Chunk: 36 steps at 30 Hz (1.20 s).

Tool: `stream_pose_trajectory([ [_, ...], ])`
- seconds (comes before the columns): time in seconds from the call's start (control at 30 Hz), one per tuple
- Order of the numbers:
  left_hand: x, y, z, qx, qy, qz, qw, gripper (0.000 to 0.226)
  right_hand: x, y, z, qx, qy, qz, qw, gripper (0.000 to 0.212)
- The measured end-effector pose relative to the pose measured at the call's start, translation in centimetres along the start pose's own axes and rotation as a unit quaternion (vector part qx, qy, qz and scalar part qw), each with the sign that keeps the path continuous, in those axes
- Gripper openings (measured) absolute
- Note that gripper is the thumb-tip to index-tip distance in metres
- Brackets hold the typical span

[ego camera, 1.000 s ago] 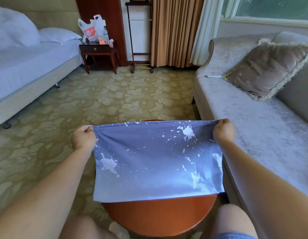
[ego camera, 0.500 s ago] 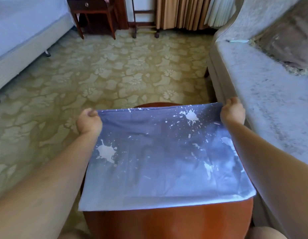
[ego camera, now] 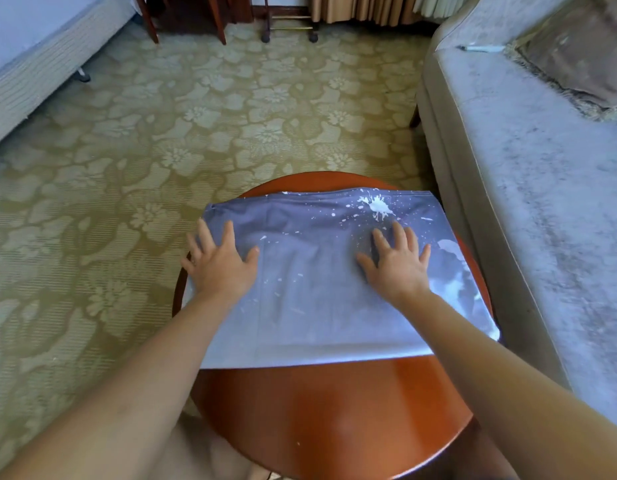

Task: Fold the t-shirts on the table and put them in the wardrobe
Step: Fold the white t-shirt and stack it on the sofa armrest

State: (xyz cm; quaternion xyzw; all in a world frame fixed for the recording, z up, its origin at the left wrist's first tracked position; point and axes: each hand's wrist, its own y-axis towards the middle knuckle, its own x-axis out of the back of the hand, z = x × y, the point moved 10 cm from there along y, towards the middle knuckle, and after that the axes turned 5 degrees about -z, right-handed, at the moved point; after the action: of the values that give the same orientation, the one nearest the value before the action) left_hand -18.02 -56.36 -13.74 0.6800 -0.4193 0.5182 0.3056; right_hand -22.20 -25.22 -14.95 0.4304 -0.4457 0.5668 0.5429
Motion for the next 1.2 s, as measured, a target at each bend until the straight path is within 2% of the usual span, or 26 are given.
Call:
stream_pose_trajectory([
  [0.13,-1.3,-3.1,2.8,0.036,0.019,0.016,0.999,0.072,-0.6,-2.7,-1.6,-0.014,-0.051,0.010,0.999,0.071],
  [0.4,-0.4,-4.0,3.0,0.019,-0.005,-0.046,0.999,0.072,-0.4,-4.1,-1.9,-0.027,-0.063,-0.013,0.998,0.072],
  [0.63,-0.7,-2.5,2.8,0.027,0.017,-0.050,0.998,0.071,-0.7,-4.0,-1.9,-0.025,-0.073,-0.003,0.997,0.075],
  [0.87,0.9,-2.2,3.4,0.031,-0.102,-0.116,0.988,0.058,-0.7,-3.9,-2.1,-0.025,-0.073,-0.016,0.997,0.075],
  [1.0,1.5,-2.3,3.6,0.082,-0.093,-0.069,0.990,0.070,-0.8,-4.0,-2.2,-0.024,-0.071,-0.021,0.997,0.075],
  [1.07,1.4,-1.8,4.5,0.130,-0.124,-0.029,0.983,0.080,-0.9,-3.9,-2.3,-0.022,-0.073,-0.020,0.997,0.075],
  [1.13,1.1,-1.3,5.5,0.168,-0.167,0.007,0.972,0.080,-0.9,-3.9,-2.3,-0.024,-0.076,-0.015,0.997,0.075],
  [1.2,0.8,-1.0,5.9,0.171,-0.176,0.044,0.968,0.083,-0.9,-3.9,-2.2,-0.025,-0.077,-0.015,0.997,0.075],
])
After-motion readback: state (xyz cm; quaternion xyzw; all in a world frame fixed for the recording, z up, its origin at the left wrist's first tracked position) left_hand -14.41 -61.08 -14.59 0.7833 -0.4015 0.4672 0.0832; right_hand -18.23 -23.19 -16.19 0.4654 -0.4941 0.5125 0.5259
